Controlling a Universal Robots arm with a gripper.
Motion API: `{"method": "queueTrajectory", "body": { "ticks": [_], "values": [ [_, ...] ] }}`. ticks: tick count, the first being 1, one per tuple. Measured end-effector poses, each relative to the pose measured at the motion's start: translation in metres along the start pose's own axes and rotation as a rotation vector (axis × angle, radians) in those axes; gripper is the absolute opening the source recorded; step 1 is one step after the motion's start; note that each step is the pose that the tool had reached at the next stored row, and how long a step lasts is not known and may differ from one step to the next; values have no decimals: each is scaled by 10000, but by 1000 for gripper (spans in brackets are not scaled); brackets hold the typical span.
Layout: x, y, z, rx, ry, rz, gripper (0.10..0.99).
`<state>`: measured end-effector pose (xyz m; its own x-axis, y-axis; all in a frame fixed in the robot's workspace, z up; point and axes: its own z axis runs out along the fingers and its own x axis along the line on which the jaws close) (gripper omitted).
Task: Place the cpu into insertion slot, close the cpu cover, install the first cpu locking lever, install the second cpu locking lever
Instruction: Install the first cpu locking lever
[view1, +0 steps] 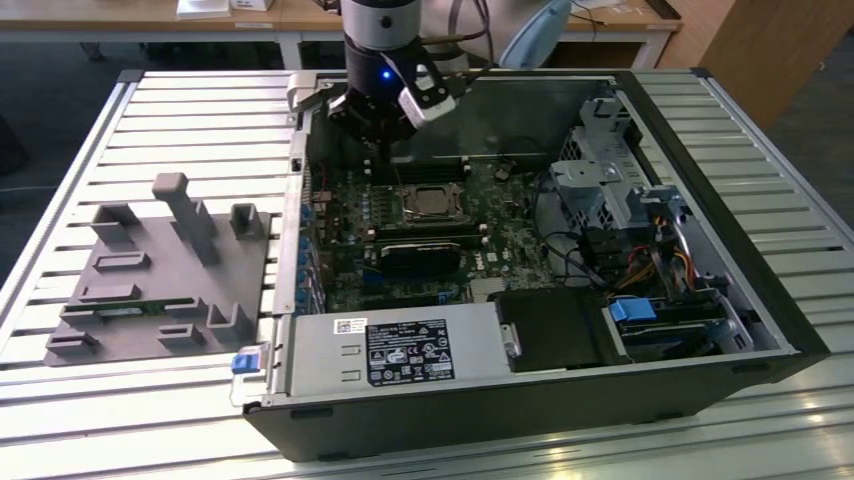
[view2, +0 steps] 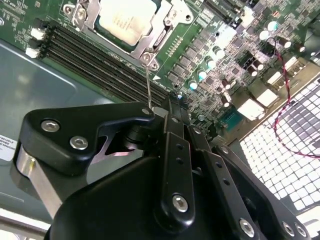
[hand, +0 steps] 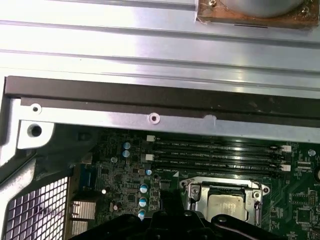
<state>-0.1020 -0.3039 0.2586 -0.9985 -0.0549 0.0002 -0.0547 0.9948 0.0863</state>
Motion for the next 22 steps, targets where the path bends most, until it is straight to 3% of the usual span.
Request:
{"method": "queueTrajectory", "body": {
  "ticks": [22],
  "values": [
    [-76, 16, 20, 0, 0, -1, 106]
  ]
}}
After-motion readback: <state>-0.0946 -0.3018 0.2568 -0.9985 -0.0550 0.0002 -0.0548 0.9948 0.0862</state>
